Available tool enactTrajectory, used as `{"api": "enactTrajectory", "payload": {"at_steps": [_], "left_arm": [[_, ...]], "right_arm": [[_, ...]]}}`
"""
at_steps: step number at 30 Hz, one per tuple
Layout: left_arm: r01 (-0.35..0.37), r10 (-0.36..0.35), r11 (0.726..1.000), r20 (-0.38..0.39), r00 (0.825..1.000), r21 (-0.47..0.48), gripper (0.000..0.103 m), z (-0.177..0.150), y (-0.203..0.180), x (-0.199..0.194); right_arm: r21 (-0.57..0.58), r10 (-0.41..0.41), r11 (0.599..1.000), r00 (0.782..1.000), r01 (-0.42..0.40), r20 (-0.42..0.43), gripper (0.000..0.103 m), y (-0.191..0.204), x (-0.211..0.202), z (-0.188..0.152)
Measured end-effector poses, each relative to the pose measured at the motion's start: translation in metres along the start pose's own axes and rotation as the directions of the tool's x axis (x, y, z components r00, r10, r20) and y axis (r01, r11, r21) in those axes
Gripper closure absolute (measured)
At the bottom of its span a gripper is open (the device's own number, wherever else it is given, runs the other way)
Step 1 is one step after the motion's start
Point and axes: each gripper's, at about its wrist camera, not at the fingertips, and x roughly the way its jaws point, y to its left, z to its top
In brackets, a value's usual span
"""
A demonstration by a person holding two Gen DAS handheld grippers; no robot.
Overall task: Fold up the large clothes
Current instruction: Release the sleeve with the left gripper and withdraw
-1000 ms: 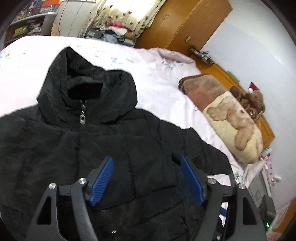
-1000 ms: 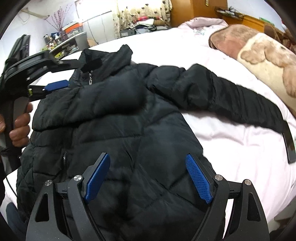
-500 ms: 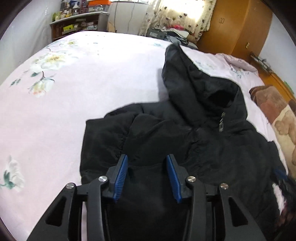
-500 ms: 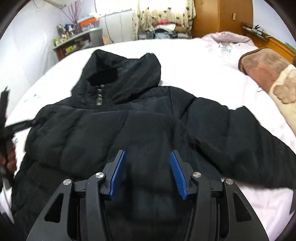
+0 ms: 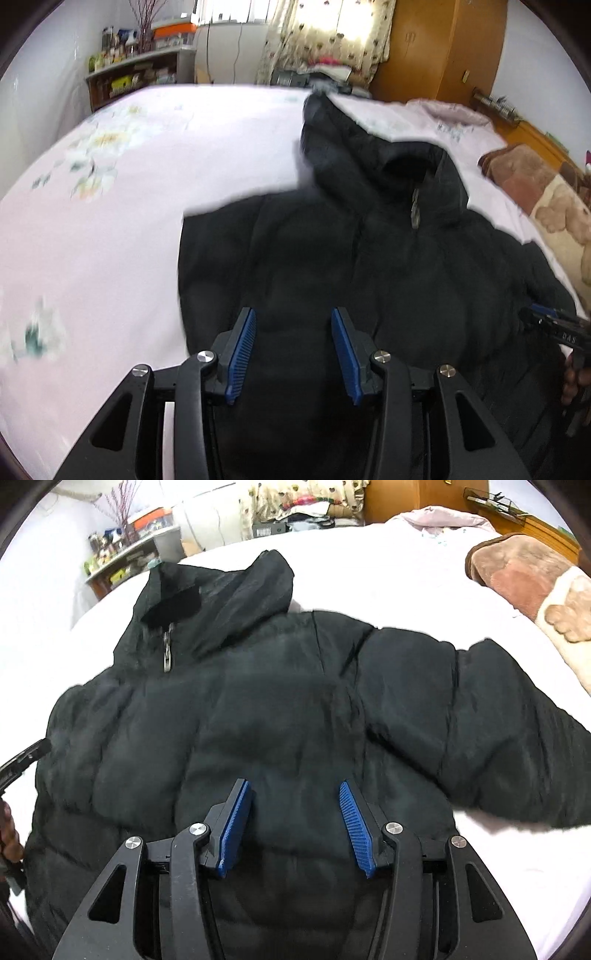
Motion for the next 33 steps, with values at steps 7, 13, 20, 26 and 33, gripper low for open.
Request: {"api": "enactTrajectory", "payload": {"at_steps": [7,13,20,26,33], "left_arm": [[-0.068,0.068,0.998,-0.06,0.996,0.003,0.058,-0.006,-0.005,0.018],[-0.054,0.054,0.998,-0.05,0.997,-0.007,0.058,-0.019,-0.022,-0.041],[0.01,-0.01,1.0,-0.003,1.0,0.013,0.055,-0.06,-0.057,-0.126],[0.025,-0.026,0.999,0.04,0.999,0.022,0.042,-0.084,-0.073,-0.175],[0.039,-0.04,0.999,0.057,0.998,0.018,0.041,-0.092,-0.076,-0.197]], "right_arm": [[-0.011,-0.021,1.0,0.997,0.02,-0.078,0.052,-0.002,0.024,-0.003],[0.031,-0.017,0.999,1.0,0.017,0.002,0.052,-0.007,-0.047,-0.024],[0.112,-0.067,0.992,0.992,0.055,0.11,0.052,-0.016,-0.141,-0.08],[0.159,-0.059,0.987,0.986,0.034,0.156,0.05,-0.031,-0.196,-0.112],[0.157,-0.086,0.986,0.982,0.06,0.17,0.05,-0.033,-0.222,-0.127]]}}
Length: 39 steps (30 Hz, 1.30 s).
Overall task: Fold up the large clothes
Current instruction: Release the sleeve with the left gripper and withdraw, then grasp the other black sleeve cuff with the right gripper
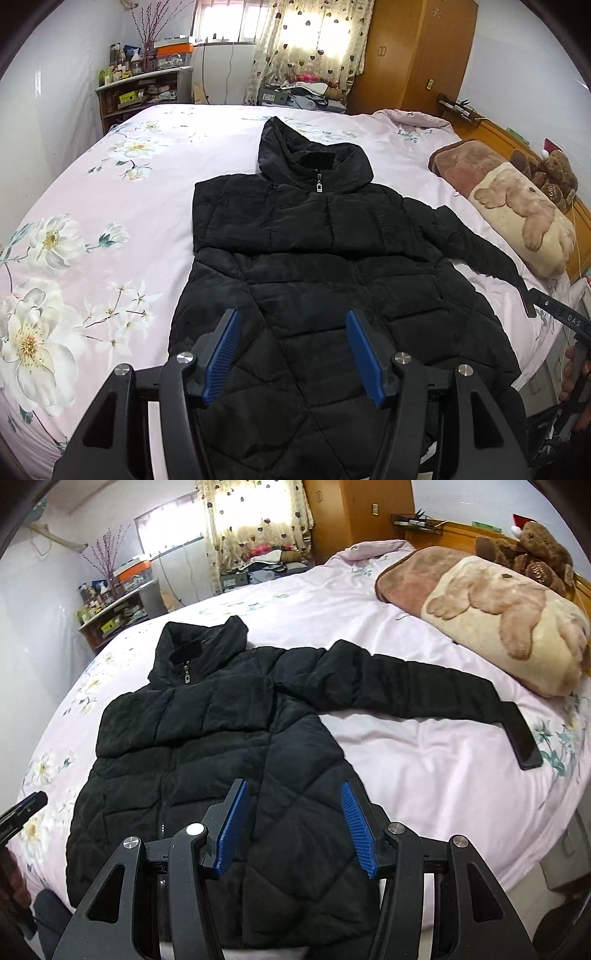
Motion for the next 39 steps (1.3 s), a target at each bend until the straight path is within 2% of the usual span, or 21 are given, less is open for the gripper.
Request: {"api": "enactTrajectory", "payload": {"at_steps": [8,23,28,30,33,39], "left_arm": [[0.013,-0.013,1.0,0.005,1.0,0.028,0.041,0.006,-0.018,0.001],[-0.006,0.009,0.999,-0.048,0.999,0.054,0.041,0.023,-0.043,0.057],[-0.028,0.032,0.998,-0.058,0.998,0.055,0.041,0.033,-0.041,0.081],[-0.043,0.047,0.997,-0.061,0.997,0.061,0.041,0.037,-0.04,0.093],[-0.058,0.062,0.996,-0.07,0.996,0.062,0.041,0.042,-0.037,0.11],[-0.079,0.084,0.995,-0.088,0.993,0.062,0.041,0.048,-0.029,0.14]], "right_arm": [[0.004,-0.009,1.0,1.0,0.009,0.023,0.05,-0.014,-0.012,-0.001],[0.08,-0.055,0.995,0.998,0.057,-0.028,0.05,-0.063,0.04,0.01],[0.132,-0.083,0.987,0.995,0.089,-0.056,0.05,-0.091,0.071,0.019],[0.157,-0.092,0.982,0.994,0.102,-0.066,0.044,-0.105,0.084,0.024],[0.2,-0.105,0.973,0.991,0.119,-0.078,0.044,-0.128,0.106,0.031],[0.361,-0.082,0.925,0.99,0.119,-0.115,0.044,-0.187,0.161,0.044]]}}
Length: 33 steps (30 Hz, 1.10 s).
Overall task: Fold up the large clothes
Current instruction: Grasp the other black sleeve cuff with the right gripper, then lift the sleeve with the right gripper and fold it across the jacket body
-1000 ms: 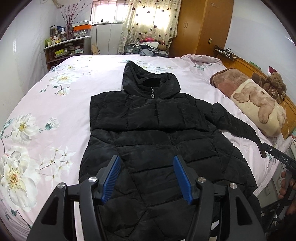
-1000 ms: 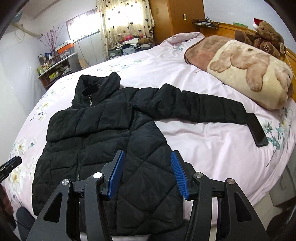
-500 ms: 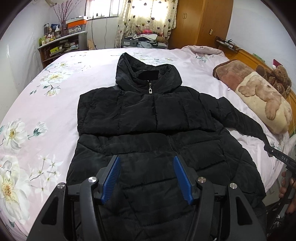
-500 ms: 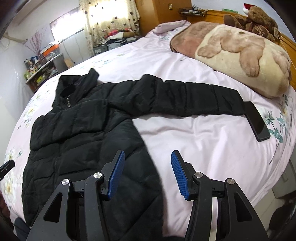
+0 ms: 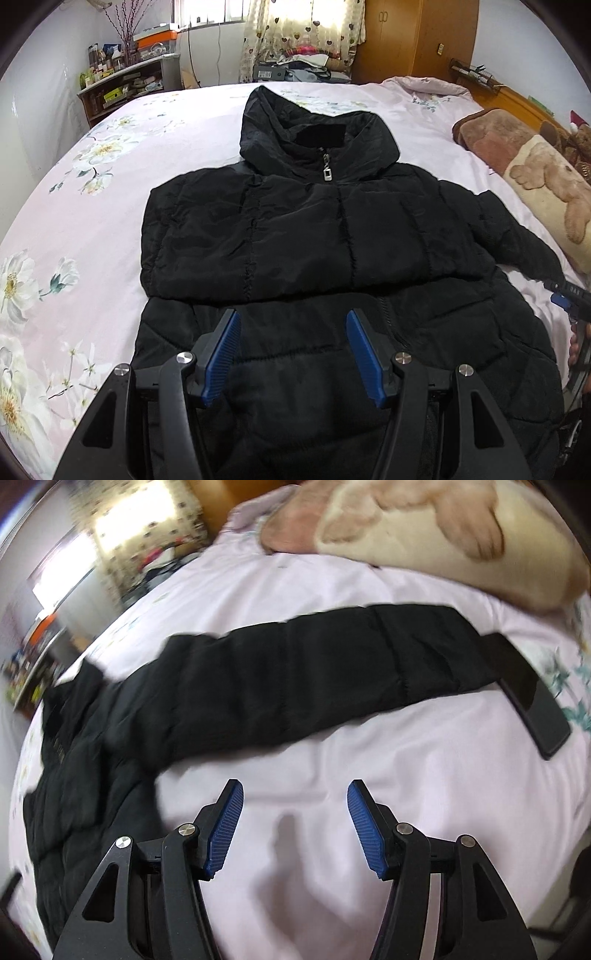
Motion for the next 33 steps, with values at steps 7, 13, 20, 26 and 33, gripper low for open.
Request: {"api": "enactTrajectory", "payload": {"at_steps": [7,13,20,26,33], "left_arm": [[-0.006,0.006,1.0,-0.036,0.999,-0.014,0.041,-0.006,0.01,0.021],[-0.011,0.009,1.0,-0.054,0.999,-0.03,0.041,-0.01,0.019,0.029],[-0.016,0.015,0.998,-0.029,0.999,-0.055,0.041,-0.009,0.035,0.016],[-0.01,0.012,0.997,0.02,1.0,-0.079,0.041,-0.008,0.046,-0.012],[0.002,0.005,0.993,0.058,0.998,-0.119,0.041,-0.014,0.062,-0.034]], "right_arm": [[0.278,0.074,0.957,0.997,-0.078,0.026,0.041,-0.046,0.04,0.028],[0.351,0.071,0.932,0.996,-0.084,0.052,0.041,-0.058,0.057,0.041],[0.232,0.05,0.97,0.994,-0.072,0.097,0.091,-0.026,0.016,0.055],[0.108,0.155,0.978,0.964,-0.181,0.215,0.092,0.024,-0.058,0.068],[-0.135,0.32,0.946,0.917,-0.295,0.239,0.092,0.134,-0.118,0.067]]}}
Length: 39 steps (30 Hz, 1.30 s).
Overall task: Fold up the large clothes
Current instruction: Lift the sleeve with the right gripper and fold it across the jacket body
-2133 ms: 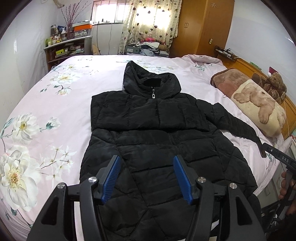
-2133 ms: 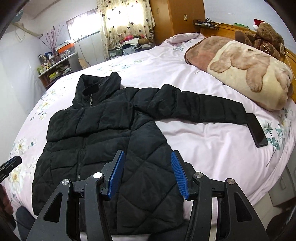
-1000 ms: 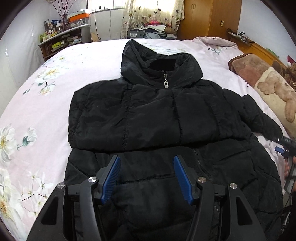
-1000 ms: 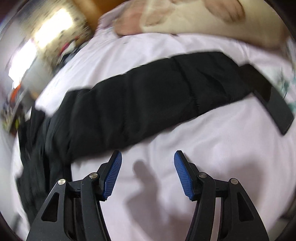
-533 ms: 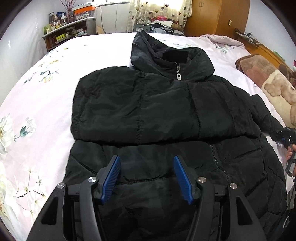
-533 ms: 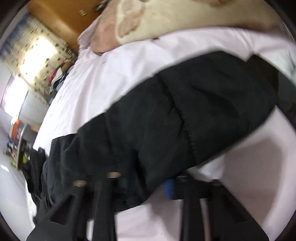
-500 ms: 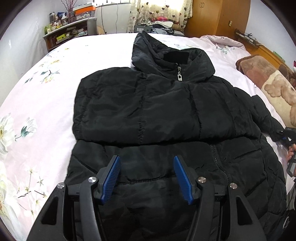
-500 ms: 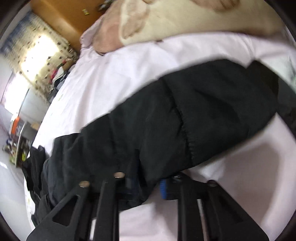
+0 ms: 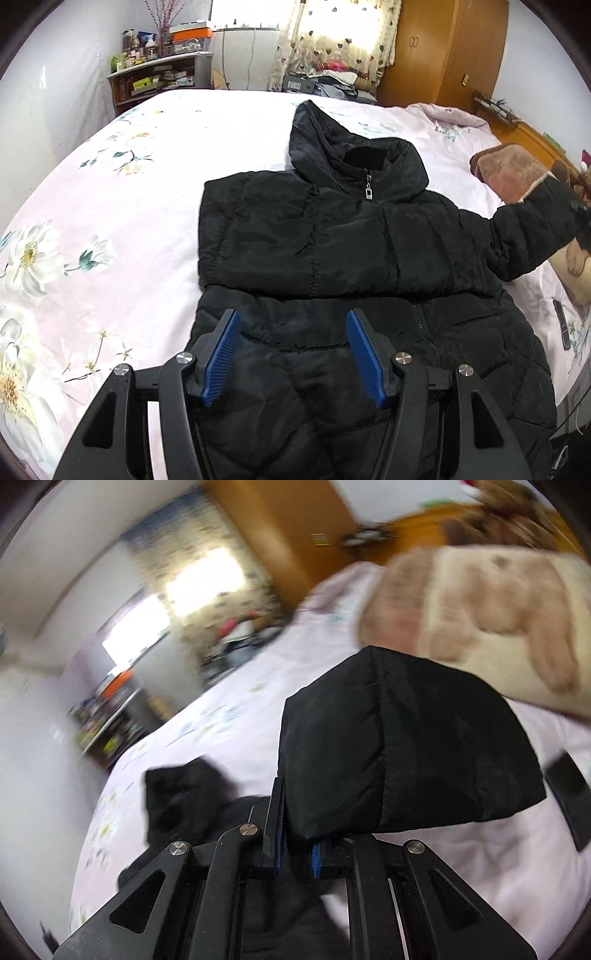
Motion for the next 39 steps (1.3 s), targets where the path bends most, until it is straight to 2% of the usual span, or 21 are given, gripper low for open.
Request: {"api": "enactTrajectory", "payload": {"at_steps": [5,8,12,14,16,17,18,24,26,28,30,34,37,38,39], "left_arm": [[0.001,0.0,0.999,0.008,1.0,-0.038,0.041,-0.003,0.016,-0.004],[-0.009,0.009,0.998,0.004,1.0,-0.057,0.041,-0.006,0.026,-0.005],[-0.026,0.026,0.996,-0.001,1.0,-0.089,0.041,-0.011,0.045,-0.005],[-0.034,0.034,0.994,-0.004,0.999,-0.105,0.041,-0.013,0.054,-0.004],[-0.039,0.038,0.992,-0.009,0.999,-0.118,0.041,-0.015,0.061,-0.003],[-0.041,0.04,0.991,-0.011,0.999,-0.124,0.041,-0.016,0.064,-0.002],[-0.043,0.041,0.991,-0.012,0.999,-0.13,0.041,-0.016,0.067,-0.001],[-0.025,0.026,0.99,0.006,1.0,-0.137,0.041,-0.009,0.07,-0.005],[-0.013,0.016,0.991,0.021,1.0,-0.13,0.041,-0.004,0.065,-0.008],[0.008,-0.004,0.993,0.037,0.999,-0.116,0.041,0.006,0.058,-0.009],[0.028,-0.023,0.995,0.055,0.998,-0.097,0.041,0.018,0.046,-0.008],[0.096,-0.093,0.995,0.096,0.991,-0.026,0.041,0.046,0.006,0.008],[0.146,-0.148,0.989,0.101,0.984,0.03,0.041,0.065,-0.031,0.034],[0.132,-0.135,0.99,0.086,0.987,0.046,0.042,0.071,-0.044,0.05],[0.119,-0.122,0.991,0.056,0.991,0.057,0.05,0.072,-0.053,0.062]], "right_arm": [[-0.124,0.119,0.983,0.985,-0.134,-0.122,0.092,0.081,0.029,-0.033],[-0.205,0.116,0.965,0.97,-0.161,-0.213,0.092,0.118,0.062,-0.067],[-0.248,0.101,0.949,0.936,-0.192,-0.338,0.088,0.144,0.11,-0.111],[-0.267,0.078,0.944,0.916,-0.195,-0.394,0.083,0.148,0.132,-0.131],[-0.272,0.08,0.938,0.896,-0.217,-0.437,0.068,0.152,0.15,-0.144],[-0.273,0.086,0.935,0.89,-0.228,-0.448,0.055,0.155,0.153,-0.148],[-0.279,0.092,0.929,0.885,-0.241,-0.457,0.048,0.16,0.154,-0.155],[-0.366,0.158,0.862,0.871,-0.351,-0.465,0.045,0.19,0.13,-0.171],[-0.362,0.204,0.844,0.862,-0.395,-0.465,0.045,0.19,0.121,-0.171],[-0.357,0.224,0.844,0.867,-0.401,-0.445,0.045,0.181,0.111,-0.163],[-0.349,0.22,0.86,0.886,-0.374,-0.407,0.045,0.164,0.104,-0.154],[-0.297,0.126,0.928,0.941,-0.223,-0.314,0.045,0.105,0.104,-0.119],[-0.268,0.018,0.959,0.964,-0.092,-0.265,0.046,0.064,0.11,-0.1],[-0.266,-0.031,0.963,0.967,-0.038,-0.253,0.052,0.051,0.116,-0.096],[-0.261,-0.058,0.965,0.966,-0.01,-0.252,0.062,0.044,0.121,-0.093]]}}
